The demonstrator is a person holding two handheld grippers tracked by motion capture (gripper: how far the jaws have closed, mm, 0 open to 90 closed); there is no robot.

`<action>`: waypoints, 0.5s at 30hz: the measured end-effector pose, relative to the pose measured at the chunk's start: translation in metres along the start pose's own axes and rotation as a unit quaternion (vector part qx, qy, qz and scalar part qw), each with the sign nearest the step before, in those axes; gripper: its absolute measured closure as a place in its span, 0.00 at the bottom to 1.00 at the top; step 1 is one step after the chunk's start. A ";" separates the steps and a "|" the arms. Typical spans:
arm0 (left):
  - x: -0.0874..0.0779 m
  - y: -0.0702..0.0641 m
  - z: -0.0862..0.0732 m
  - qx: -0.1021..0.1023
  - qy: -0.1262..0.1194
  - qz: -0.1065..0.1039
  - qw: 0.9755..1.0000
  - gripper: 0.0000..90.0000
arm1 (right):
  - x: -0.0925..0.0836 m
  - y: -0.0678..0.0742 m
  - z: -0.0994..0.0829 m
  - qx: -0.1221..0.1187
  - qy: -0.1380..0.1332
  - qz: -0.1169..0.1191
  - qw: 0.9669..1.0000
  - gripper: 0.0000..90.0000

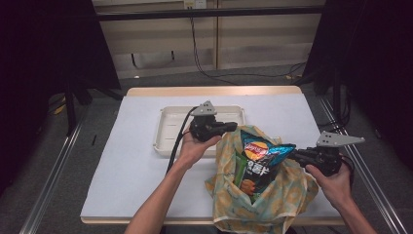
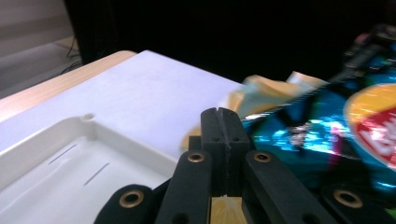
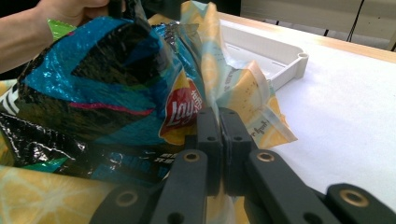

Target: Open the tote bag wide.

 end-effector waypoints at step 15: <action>0.000 -0.004 -0.058 -0.028 0.095 -0.008 0.995 1.00 | 0.008 -0.006 -0.014 0.007 0.023 -0.002 1.000 0.98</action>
Point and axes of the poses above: each handheld gripper's, and its own axes: x roughly forward along the jaws, z roughly out of its top, y roughly to its left, the point moved 6 cm from there along x, roughly forward along the jaws, and after that the axes turned 1 degree about z, right-handed, at the moved point
